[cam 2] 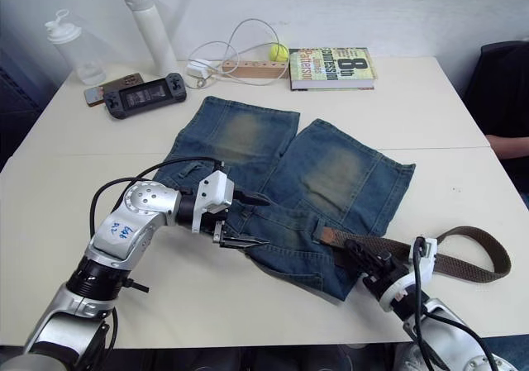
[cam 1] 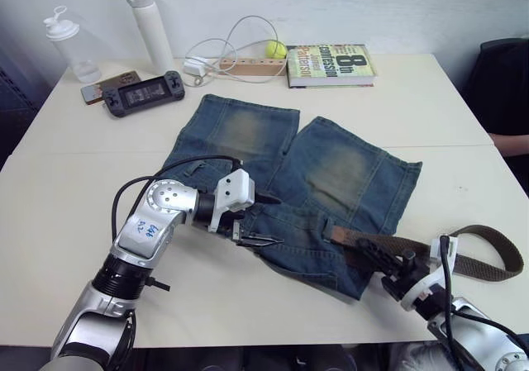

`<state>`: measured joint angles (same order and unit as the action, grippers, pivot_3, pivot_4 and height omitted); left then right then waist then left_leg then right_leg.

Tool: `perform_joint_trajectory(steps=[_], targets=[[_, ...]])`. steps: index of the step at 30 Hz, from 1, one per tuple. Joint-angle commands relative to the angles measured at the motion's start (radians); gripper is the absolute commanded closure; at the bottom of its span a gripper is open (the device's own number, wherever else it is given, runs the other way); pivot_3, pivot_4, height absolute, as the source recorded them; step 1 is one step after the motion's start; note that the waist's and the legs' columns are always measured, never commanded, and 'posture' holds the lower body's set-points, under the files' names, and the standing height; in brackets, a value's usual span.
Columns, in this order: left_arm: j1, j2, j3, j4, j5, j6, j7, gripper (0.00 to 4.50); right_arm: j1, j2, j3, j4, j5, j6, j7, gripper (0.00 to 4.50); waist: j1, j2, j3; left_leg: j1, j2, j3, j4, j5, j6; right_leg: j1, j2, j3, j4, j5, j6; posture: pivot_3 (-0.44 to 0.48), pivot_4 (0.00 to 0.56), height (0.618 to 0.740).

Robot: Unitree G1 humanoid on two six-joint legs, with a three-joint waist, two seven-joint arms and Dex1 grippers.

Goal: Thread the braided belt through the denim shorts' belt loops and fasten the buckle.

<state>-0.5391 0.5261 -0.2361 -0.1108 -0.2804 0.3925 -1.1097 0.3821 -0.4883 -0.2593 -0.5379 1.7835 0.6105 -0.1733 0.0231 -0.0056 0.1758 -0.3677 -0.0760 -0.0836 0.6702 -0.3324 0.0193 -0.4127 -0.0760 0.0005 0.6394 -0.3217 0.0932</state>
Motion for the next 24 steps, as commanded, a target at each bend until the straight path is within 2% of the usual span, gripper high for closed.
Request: perform_joint_trajectory(steps=[1,5,11,16,24], targets=[[-0.001,0.008,0.008,-0.022,-0.004,-0.014,-0.001,0.03,0.000,0.023,0.009,-0.027,0.011,-0.005,0.009,4.50,-0.001,0.000,0.000,0.000,0.000,0.000,0.000,0.000,0.000,0.000,0.000,0.000,0.000,0.000,0.000,0.000,0.150,0.734],[-0.001,0.009,0.008,-0.025,-0.003,-0.011,0.002,0.03,-0.011,0.034,0.017,-0.013,-0.003,-0.001,0.018,4.50,-0.002,0.000,0.000,0.000,0.000,0.000,0.000,0.000,0.000,0.000,0.000,0.000,0.001,0.000,0.000,0.000,0.150,0.734],[-0.009,0.005,0.004,-0.039,-0.005,0.003,0.007,0.03,-0.081,0.124,0.035,0.098,-0.053,-0.017,0.091,4.50,-0.003,0.000,0.000,0.000,0.000,0.000,0.000,0.000,0.000,-0.001,0.000,0.000,0.001,0.000,0.000,0.000,0.150,0.734],[-0.015,0.011,0.002,-0.048,-0.003,0.011,0.004,0.03,-0.089,0.110,0.031,0.211,-0.138,0.035,0.224,4.50,-0.005,-0.005,-0.003,0.001,0.000,0.000,0.000,0.000,0.000,0.000,0.000,0.000,0.003,0.000,0.000,0.000,0.150,0.734],[-0.024,0.014,0.000,-0.052,-0.003,0.021,0.002,0.03,-0.161,0.082,0.057,0.333,-0.215,0.142,0.374,4.50,-0.016,-0.014,-0.009,0.011,0.000,0.000,-0.004,0.000,0.000,0.008,0.000,0.002,0.000,0.000,-0.001,0.000,0.150,0.734]])
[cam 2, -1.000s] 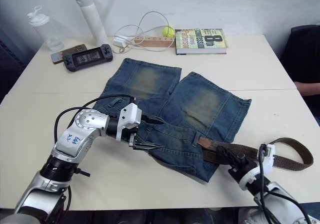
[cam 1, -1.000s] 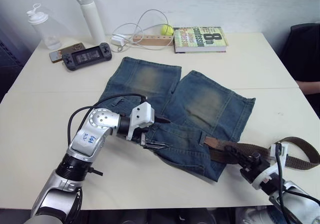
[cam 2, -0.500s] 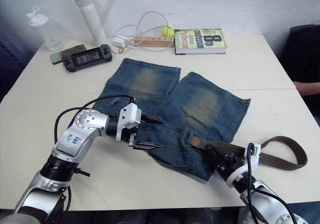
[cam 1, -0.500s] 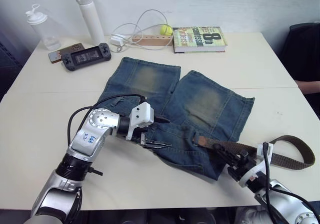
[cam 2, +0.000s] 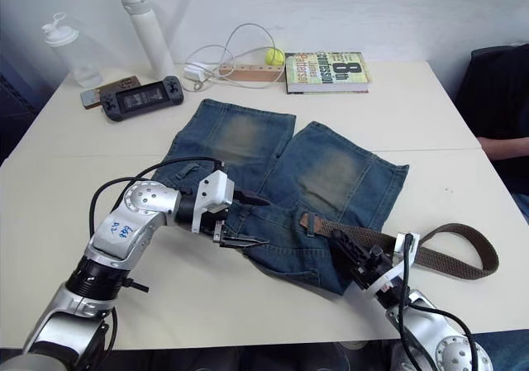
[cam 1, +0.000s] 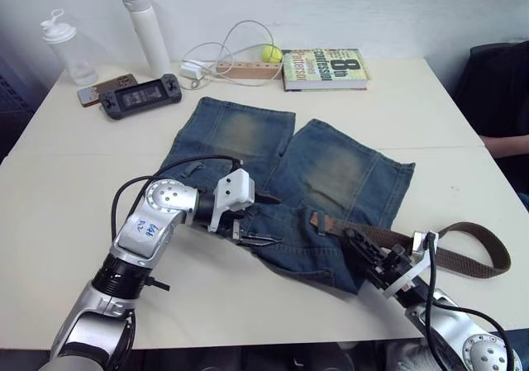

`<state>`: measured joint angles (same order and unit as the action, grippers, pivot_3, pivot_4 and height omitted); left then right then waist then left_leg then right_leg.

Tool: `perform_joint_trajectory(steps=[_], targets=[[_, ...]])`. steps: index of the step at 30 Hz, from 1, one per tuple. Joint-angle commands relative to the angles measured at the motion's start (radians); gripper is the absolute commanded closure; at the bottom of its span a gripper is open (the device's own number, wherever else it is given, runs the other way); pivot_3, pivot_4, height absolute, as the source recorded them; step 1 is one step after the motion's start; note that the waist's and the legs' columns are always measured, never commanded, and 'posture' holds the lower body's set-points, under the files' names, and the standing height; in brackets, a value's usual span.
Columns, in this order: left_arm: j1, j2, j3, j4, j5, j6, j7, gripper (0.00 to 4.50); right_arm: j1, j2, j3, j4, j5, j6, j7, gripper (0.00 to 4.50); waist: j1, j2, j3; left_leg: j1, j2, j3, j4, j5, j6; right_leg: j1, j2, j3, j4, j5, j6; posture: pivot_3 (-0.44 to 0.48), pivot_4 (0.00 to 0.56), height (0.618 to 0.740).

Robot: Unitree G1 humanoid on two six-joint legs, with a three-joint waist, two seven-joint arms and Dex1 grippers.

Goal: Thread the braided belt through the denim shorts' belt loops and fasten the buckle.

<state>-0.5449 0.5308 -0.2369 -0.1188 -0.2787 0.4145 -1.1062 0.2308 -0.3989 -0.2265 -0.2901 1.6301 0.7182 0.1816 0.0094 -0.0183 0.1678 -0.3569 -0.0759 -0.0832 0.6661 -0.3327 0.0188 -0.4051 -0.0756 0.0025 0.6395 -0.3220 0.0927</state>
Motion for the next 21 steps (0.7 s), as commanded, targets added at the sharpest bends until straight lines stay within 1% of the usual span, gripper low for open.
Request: perform_joint_trajectory(steps=[1,5,10,14,19,21], targets=[[-0.019,0.010,0.000,-0.045,-0.004,0.000,-0.002,0.03,-0.023,-0.015,0.031,0.099,-0.077,0.052,0.028,4.50,-0.004,-0.002,-0.001,0.001,0.000,0.000,0.000,0.000,0.000,0.001,0.000,0.000,0.000,0.000,0.000,0.000,0.150,0.734],[-0.020,0.011,-0.002,-0.049,0.001,0.000,0.001,0.03,-0.074,-0.049,0.038,0.146,-0.141,0.102,0.049,4.50,-0.011,-0.008,-0.005,0.002,0.000,0.000,-0.001,0.000,0.000,0.001,0.000,0.001,0.000,0.000,0.000,0.000,0.150,0.734],[-0.016,0.009,-0.005,-0.055,0.008,-0.002,0.005,0.03,-0.132,-0.052,0.018,0.152,-0.161,0.133,0.019,4.50,-0.009,-0.009,-0.006,0.004,0.000,-0.001,-0.001,0.000,-0.001,0.006,0.000,0.000,-0.002,0.000,0.000,0.000,0.150,0.734],[-0.013,0.003,-0.007,-0.058,0.007,0.000,0.011,0.03,-0.160,-0.013,0.024,0.096,-0.146,0.139,-0.070,4.50,-0.010,-0.009,-0.007,0.004,0.000,-0.001,-0.001,-0.001,0.000,0.006,0.000,0.000,-0.002,0.000,0.000,0.000,0.150,0.734],[-0.012,-0.009,-0.017,-0.055,0.009,-0.005,0.019,0.03,-0.136,0.035,0.029,-0.007,-0.109,0.137,-0.175,4.50,-0.010,-0.008,-0.006,0.004,0.000,-0.001,-0.001,-0.001,-0.001,0.005,0.000,0.000,-0.002,0.000,0.000,0.000,0.150,0.734],[-0.013,-0.015,-0.022,-0.051,0.007,-0.008,0.019,0.00,-0.120,0.040,0.011,-0.028,-0.083,0.134,-0.196,3.63,-0.009,-0.007,-0.005,0.004,0.000,-0.001,-0.002,-0.001,-0.001,0.005,0.000,0.000,-0.002,0.000,-0.001,0.000,0.150,0.734]])
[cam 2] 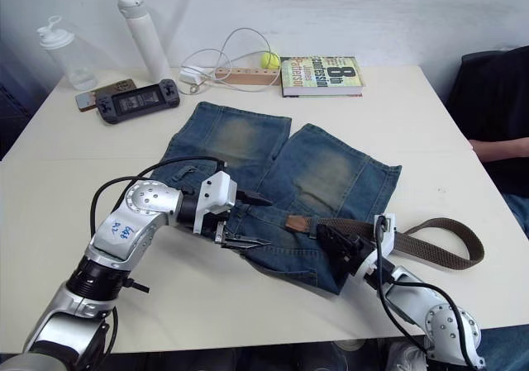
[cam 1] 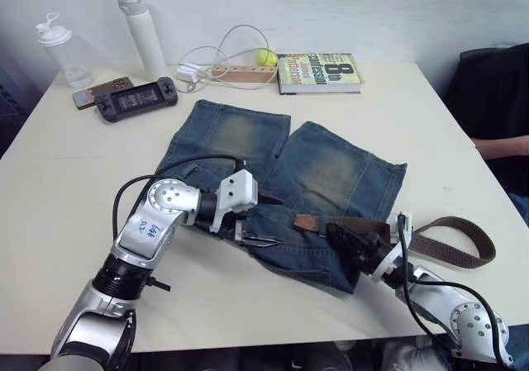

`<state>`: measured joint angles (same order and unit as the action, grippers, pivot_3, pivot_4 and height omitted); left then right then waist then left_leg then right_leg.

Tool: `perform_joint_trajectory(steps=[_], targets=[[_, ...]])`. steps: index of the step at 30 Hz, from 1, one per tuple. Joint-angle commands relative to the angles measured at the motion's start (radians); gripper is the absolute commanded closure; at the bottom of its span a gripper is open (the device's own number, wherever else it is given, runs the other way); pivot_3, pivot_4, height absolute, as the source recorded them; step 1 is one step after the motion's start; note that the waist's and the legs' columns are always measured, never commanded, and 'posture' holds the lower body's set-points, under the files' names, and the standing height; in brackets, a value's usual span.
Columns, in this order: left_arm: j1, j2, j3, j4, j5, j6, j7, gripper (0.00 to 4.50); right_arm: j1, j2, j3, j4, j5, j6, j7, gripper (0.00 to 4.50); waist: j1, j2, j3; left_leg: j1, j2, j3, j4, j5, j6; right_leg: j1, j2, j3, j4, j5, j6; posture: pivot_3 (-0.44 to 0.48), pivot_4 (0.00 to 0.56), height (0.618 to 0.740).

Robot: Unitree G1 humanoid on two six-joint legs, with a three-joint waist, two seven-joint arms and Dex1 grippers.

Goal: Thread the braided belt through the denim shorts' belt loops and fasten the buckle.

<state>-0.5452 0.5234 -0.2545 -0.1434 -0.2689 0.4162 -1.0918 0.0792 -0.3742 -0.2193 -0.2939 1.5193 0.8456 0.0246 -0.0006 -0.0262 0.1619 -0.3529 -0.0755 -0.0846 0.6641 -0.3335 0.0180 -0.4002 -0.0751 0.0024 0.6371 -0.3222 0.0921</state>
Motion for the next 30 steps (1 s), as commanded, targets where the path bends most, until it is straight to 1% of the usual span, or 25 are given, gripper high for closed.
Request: perform_joint_trajectory(steps=[1,2,3,4,5,9,13,21,23,24,26,27,28,29,30], targets=[[-0.014,-0.011,-0.008,-0.025,-0.003,-0.011,0.004,0.00,0.040,0.013,-0.007,-0.037,0.032,0.003,-0.052,3.35,0.002,0.003,0.002,-0.001,0.000,0.000,0.000,0.000,0.000,-0.001,0.000,0.000,0.000,0.000,0.000,0.000,0.150,0.734],[-0.015,-0.014,-0.010,-0.022,-0.003,-0.013,0.003,0.00,0.047,0.010,-0.015,-0.047,0.032,-0.001,-0.065,2.89,0.002,0.005,0.002,-0.002,0.000,0.000,0.000,0.000,0.000,-0.002,0.000,0.000,0.000,0.000,0.000,0.000,0.150,0.734],[-0.017,-0.017,-0.012,-0.020,-0.002,-0.015,0.002,0.00,0.059,0.003,-0.027,-0.061,0.028,-0.008,-0.083,2.32,0.002,0.005,0.002,-0.002,0.000,0.001,0.000,0.000,0.000,-0.003,0.000,0.001,0.000,0.000,0.000,0.000,0.150,0.734],[-0.020,-0.021,-0.015,-0.015,-0.002,-0.018,0.000,0.00,0.077,-0.001,-0.050,-0.078,0.052,-0.018,-0.104,2.07,0.002,0.006,0.002,-0.003,0.000,0.001,0.000,0.000,0.000,-0.004,0.000,0.001,0.000,0.000,0.000,0.000,0.150,0.734],[-0.023,-0.025,-0.016,-0.009,0.000,-0.021,-0.002,0.00,0.098,-0.005,-0.073,-0.096,0.082,-0.029,-0.120,1.59,0.003,0.006,0.003,-0.003,0.000,0.001,0.000,0.000,0.000,-0.004,0.000,0.001,0.000,0.000,0.000,0.000,0.150,0.734],[-0.035,-0.036,-0.024,0.016,0.004,-0.038,-0.009,0.00,0.196,-0.010,-0.146,-0.189,0.201,-0.085,-0.188,1.59,0.019,0.008,0.003,-0.004,0.000,0.001,0.000,0.000,0.000,-0.005,0.000,0.001,0.000,0.000,0.000,0.000,0.150,0.734],[-0.040,-0.043,-0.031,0.030,0.004,-0.049,-0.015,0.00,0.262,-0.003,-0.173,-0.250,0.269,-0.143,-0.231,1.59,0.024,0.008,0.004,-0.005,-0.001,0.001,0.000,0.000,0.001,-0.005,0.000,0.001,0.000,0.000,0.000,0.000,0.150,0.734],[-0.045,-0.048,-0.038,0.037,0.006,-0.058,-0.018,0.00,0.299,0.033,-0.183,-0.269,0.321,-0.254,-0.255,1.59,0.024,0.011,0.005,-0.005,0.000,0.001,0.000,0.000,0.001,-0.006,0.000,0.001,0.000,0.000,0.000,0.000,0.150,0.734],[-0.044,-0.043,-0.037,0.037,0.006,-0.059,-0.020,0.00,0.305,0.032,-0.170,-0.273,0.328,-0.257,-0.248,2.11,0.024,0.011,0.005,-0.005,0.000,0.001,0.000,0.000,0.001,-0.006,0.000,0.001,0.000,0.000,0.000,0.000,0.150,0.734],[-0.043,-0.041,-0.036,0.036,0.007,-0.060,-0.021,0.00,0.306,0.030,-0.159,-0.277,0.331,-0.255,-0.243,2.28,0.024,0.012,0.006,-0.005,0.000,0.001,0.000,0.000,0.001,-0.006,0.000,0.001,0.000,0.000,0.000,0.000,0.150,0.734],[-0.042,-0.036,-0.034,0.034,0.008,-0.060,-0.021,0.00,0.297,0.028,-0.136,-0.284,0.331,-0.253,-0.243,3.09,0.024,0.013,0.006,-0.005,0.000,0.001,0.000,0.000,0.001,-0.006,0.000,0.001,0.000,0.000,0.000,0.000,0.150,0.734],[-0.041,-0.034,-0.033,0.033,0.008,-0.060,-0.021,0.00,0.290,0.027,-0.125,-0.289,0.328,-0.252,-0.242,3.66,0.024,0.013,0.007,-0.005,0.000,0.001,0.000,0.000,0.001,-0.006,0.000,0.001,0.000,0.000,0.000,0.000,0.150,0.734],[-0.041,-0.032,-0.032,0.031,0.009,-0.058,-0.019,0.00,0.280,0.025,-0.110,-0.292,0.322,-0.249,-0.240,3.98,0.023,0.014,0.007,-0.005,0.000,0.001,0.000,0.000,0.001,-0.006,0.000,0.001,0.000,0.000,0.000,0.000,0.150,0.734],[-0.040,-0.029,-0.032,0.030,0.010,-0.058,-0.018,0.00,0.269,0.022,-0.093,-0.294,0.309,-0.245,-0.235,4.42,0.022,0.015,0.007,-0.005,0.000,0.001,0.000,0.000,0.001,-0.007,0.000,0.002,0.000,0.000,0.000,0.000,0.150,0.734],[-0.040,-0.027,-0.032,0.028,0.012,-0.057,-0.017,0.00,0.261,0.020,-0.078,-0.294,0.296,-0.241,-0.234,4.42,0.021,0.015,0.008,-0.005,0.000,0.001,0.000,0.000,0.001,-0.007,0.000,0.002,0.000,0.000,0.000,0.000,0.150,0.734]])
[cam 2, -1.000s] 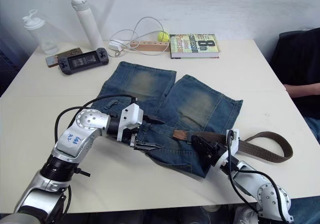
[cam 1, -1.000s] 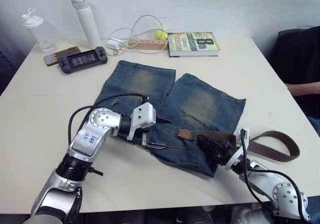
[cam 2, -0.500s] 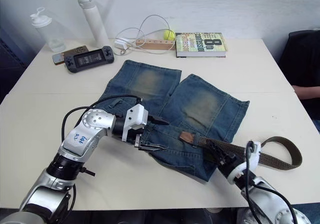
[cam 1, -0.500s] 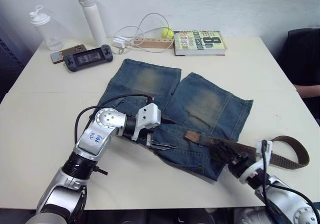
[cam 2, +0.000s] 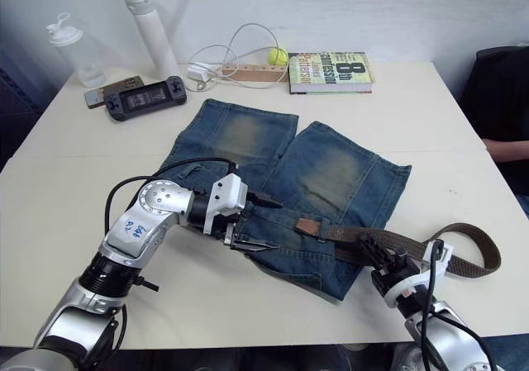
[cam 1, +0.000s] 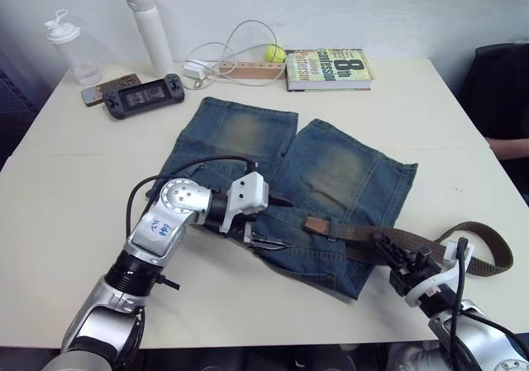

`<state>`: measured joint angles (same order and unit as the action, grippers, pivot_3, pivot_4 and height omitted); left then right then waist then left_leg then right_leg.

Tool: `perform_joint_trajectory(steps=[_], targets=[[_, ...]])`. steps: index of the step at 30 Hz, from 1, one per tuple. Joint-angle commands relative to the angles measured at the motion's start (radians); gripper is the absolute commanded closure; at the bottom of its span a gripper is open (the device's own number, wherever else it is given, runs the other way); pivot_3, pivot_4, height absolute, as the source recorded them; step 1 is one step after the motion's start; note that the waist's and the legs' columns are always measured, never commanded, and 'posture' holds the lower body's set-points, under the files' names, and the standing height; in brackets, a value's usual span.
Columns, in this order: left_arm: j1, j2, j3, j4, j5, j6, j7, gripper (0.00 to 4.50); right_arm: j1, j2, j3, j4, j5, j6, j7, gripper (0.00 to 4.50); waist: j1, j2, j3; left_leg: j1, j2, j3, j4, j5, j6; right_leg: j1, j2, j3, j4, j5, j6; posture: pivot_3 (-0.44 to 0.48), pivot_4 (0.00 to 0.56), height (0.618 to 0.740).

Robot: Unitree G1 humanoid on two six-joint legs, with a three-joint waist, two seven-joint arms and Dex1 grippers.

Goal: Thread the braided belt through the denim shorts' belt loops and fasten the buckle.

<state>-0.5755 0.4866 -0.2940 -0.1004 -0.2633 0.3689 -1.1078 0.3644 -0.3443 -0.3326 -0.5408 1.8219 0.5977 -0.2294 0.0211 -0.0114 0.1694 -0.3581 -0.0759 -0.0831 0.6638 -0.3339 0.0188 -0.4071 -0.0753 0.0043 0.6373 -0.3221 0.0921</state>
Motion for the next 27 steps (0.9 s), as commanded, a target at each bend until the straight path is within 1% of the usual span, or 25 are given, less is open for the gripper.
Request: perform_joint_trajectory(steps=[1,5,10,13,15,17,20,22,25,26,27], targets=[[-0.008,0.012,0.008,-0.017,0.006,-0.008,0.000,0.00,-0.033,-0.011,0.051,-0.044,-0.015,0.008,0.017,4.42,0.000,0.001,0.000,0.000,0.000,0.000,0.000,0.000,0.000,0.000,0.000,0.000,0.000,0.000,0.000,0.000,0.150,0.734],[-0.002,0.021,0.013,-0.026,0.004,-0.002,0.000,0.00,-0.105,0.006,0.135,-0.011,-0.056,0.015,0.000,4.42,0.000,0.002,0.001,-0.001,0.000,0.000,0.000,0.000,0.000,-0.001,0.000,0.000,0.000,0.000,0.000,0.000,0.150,0.734],[-0.002,0.032,0.017,-0.030,0.002,0.003,0.003,0.00,-0.185,-0.007,0.206,0.032,-0.106,0.041,-0.007,4.42,0.000,0.003,0.002,-0.001,0.000,0.000,0.000,0.000,0.000,-0.001,0.000,0.000,0.000,0.000,0.000,0.000,0.150,0.734],[-0.002,0.034,0.016,-0.030,0.001,0.003,0.005,0.00,-0.211,-0.024,0.230,0.062,-0.144,0.065,-0.007,4.42,0.000,0.003,0.002,-0.002,0.000,0.000,0.000,0.000,0.000,-0.002,0.000,0.000,0.000,0.000,0.000,0.000,0.150,0.734],[-0.002,0.033,0.014,-0.028,0.002,0.002,0.006,0.00,-0.215,-0.059,0.248,0.085,-0.229,0.095,0.016,4.42,0.000,0.003,0.002,-0.002,0.000,0.000,0.000,0.000,0.000,-0.002,0.000,0.000,0.000,0.000,0.000,0.000,0.150,0.734],[-0.003,0.030,0.012,-0.026,0.003,-0.001,0.005,0.00,-0.210,-0.063,0.235,0.089,-0.233,0.094,0.024,4.42,0.001,0.002,0.002,-0.002,0.000,0.000,0.000,0.000,0.000,-0.002,0.000,0.000,0.000,0.000,0.000,0.000,0.150,0.734],[-0.006,0.027,0.010,-0.018,0.004,-0.007,0.004,0.00,-0.185,-0.086,0.189,0.049,-0.178,0.099,0.043,3.29,0.001,0.003,0.002,-0.002,0.000,0.000,0.000,0.000,0.000,-0.002,0.000,0.000,0.000,0.000,0.000,0.000,0.150,0.734],[-0.007,0.022,0.007,-0.012,0.005,-0.012,0.002,0.00,-0.142,-0.130,0.133,0.008,-0.133,0.109,0.078,2.38,0.002,0.003,0.002,-0.002,0.000,0.000,0.000,0.000,0.000,-0.002,0.000,0.000,0.000,0.000,0.000,0.000,0.150,0.734],[-0.007,0.015,0.000,-0.003,0.005,-0.022,-0.005,0.00,-0.044,-0.232,0.033,-0.072,-0.056,0.143,0.163,1.00,0.008,0.003,0.002,-0.003,0.000,0.000,0.001,0.000,0.000,-0.001,0.000,-0.001,-0.001,0.000,0.000,0.000,0.150,0.734],[-0.009,0.012,-0.003,0.002,0.005,-0.025,-0.009,0.00,-0.003,-0.278,-0.003,-0.112,-0.044,0.167,0.217,0.42,0.007,0.003,0.002,-0.004,0.000,0.000,0.001,0.000,0.001,-0.002,0.000,-0.001,-0.001,0.000,0.000,0.000,0.150,0.734],[-0.010,0.011,-0.003,0.005,0.005,-0.028,-0.012,0.00,0.024,-0.310,-0.025,-0.139,-0.038,0.181,0.254,0.06,0.006,0.003,0.002,-0.004,0.000,0.000,0.001,0.000,0.001,-0.002,0.000,-0.002,-0.002,0.000,0.000,0.000,0.150,0.734]])
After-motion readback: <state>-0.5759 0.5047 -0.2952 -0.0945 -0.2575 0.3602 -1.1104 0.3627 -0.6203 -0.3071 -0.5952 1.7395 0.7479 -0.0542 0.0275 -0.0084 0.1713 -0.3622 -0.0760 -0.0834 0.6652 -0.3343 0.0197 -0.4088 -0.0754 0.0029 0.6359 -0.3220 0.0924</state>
